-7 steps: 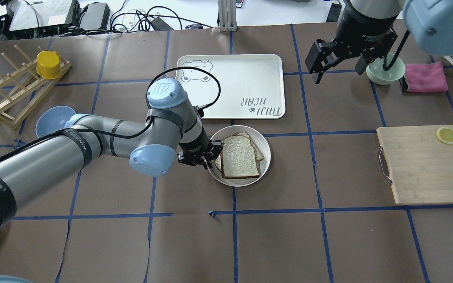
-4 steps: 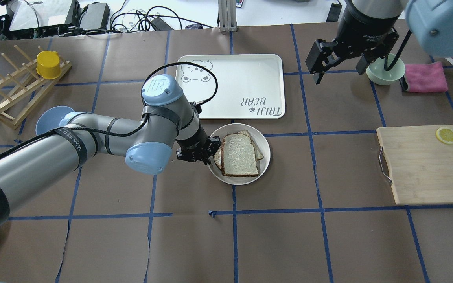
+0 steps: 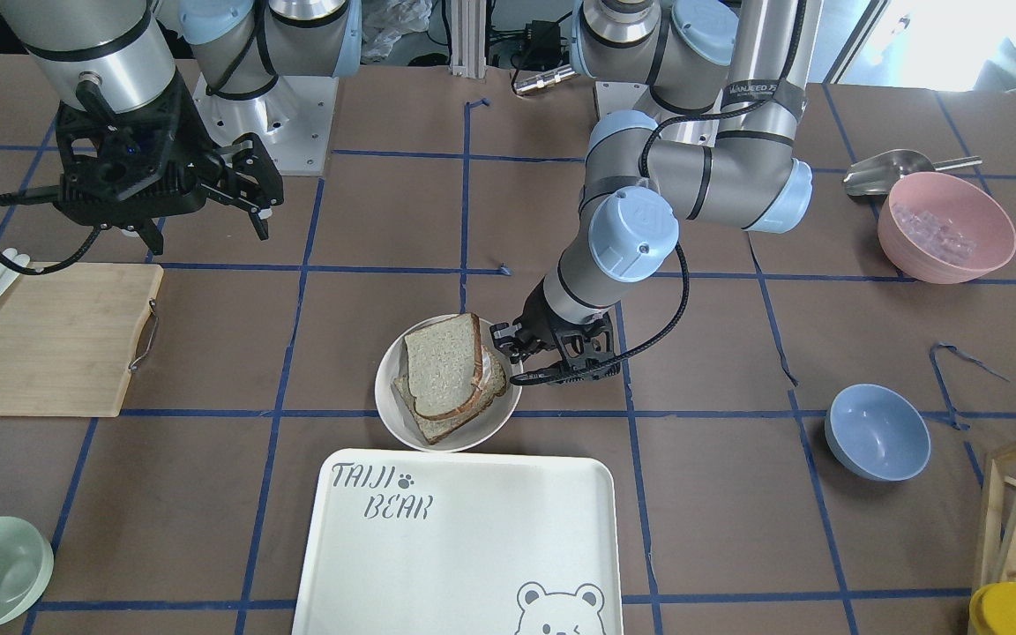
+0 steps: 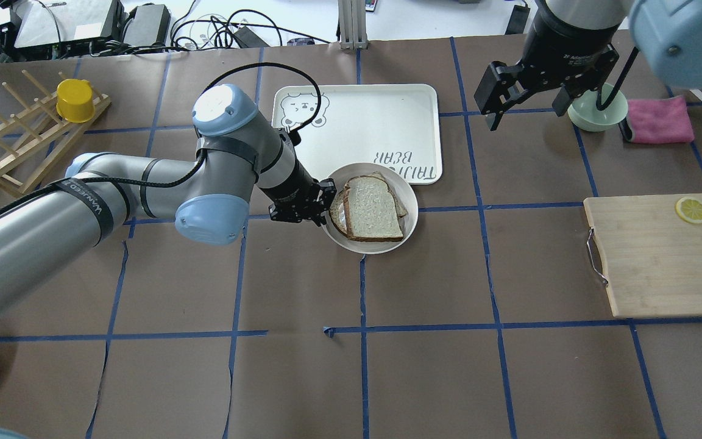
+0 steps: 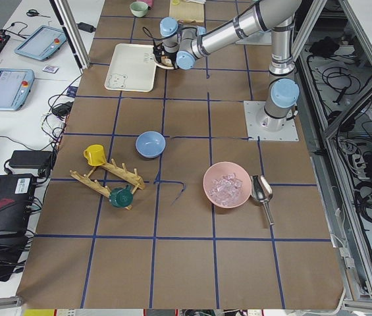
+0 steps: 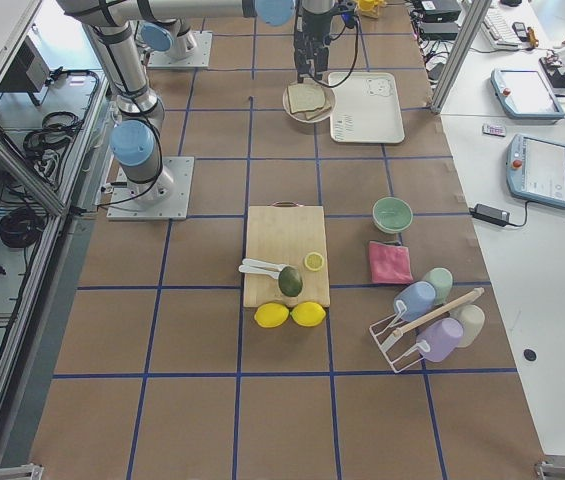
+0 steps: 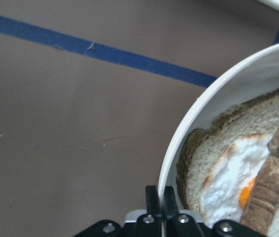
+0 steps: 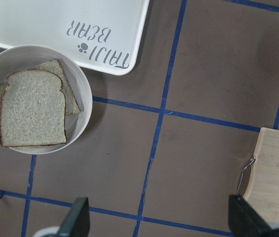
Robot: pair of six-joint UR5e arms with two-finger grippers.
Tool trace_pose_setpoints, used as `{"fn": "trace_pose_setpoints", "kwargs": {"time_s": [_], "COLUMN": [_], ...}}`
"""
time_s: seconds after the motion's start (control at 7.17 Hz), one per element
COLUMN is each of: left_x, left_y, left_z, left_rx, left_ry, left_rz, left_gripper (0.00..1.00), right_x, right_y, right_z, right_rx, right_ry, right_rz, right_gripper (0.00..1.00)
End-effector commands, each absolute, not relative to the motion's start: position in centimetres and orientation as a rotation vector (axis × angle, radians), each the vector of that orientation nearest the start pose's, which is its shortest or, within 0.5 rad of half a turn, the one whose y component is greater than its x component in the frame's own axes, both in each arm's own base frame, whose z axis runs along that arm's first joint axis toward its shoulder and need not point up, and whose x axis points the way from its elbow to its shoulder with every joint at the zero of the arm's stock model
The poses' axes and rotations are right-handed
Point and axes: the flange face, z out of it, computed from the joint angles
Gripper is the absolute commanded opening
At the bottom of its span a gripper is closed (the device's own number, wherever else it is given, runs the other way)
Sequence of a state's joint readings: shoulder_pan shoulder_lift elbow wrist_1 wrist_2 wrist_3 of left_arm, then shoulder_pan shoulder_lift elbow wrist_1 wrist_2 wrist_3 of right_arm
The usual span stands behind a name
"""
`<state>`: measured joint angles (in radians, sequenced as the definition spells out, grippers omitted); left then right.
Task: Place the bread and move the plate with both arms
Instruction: 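Slide the white plate with the left gripper onto the cream tray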
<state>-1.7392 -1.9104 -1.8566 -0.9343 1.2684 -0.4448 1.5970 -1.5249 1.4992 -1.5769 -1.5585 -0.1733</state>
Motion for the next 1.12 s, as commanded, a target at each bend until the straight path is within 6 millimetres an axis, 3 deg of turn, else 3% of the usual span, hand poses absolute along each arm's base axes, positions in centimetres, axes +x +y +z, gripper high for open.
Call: {"fn": "trace_pose_setpoints", "kwargs": {"time_s": [0.0, 0.28, 0.7, 0.98], "left_x": [-24.9, -22.1, -22.2, -21.9], "left_y": [-56.1, -59.9, -67.2, -69.1], "left_z": [26.0, 24.8, 22.5, 20.7], "left_rx": [-0.496, -0.622, -0.657, -0.648], "left_ry": [3.436, 3.472, 3.477, 3.474], "left_rz": [0.056, 0.079, 0.034, 0.037], "left_gripper": [0.00, 0.00, 0.00, 0.00], "right_x": [14.8, 14.7, 14.7, 14.7], "right_y": [-51.1, -51.1, -51.1, -51.1], "right_z": [50.0, 50.0, 50.0, 50.0], "right_rx": [-0.312, -0.310, -0.310, -0.310], "right_ry": [3.116, 3.116, 3.116, 3.116], "right_rz": [-0.049, -0.049, -0.047, -0.047], "right_gripper": [1.00, 1.00, 1.00, 1.00]}}
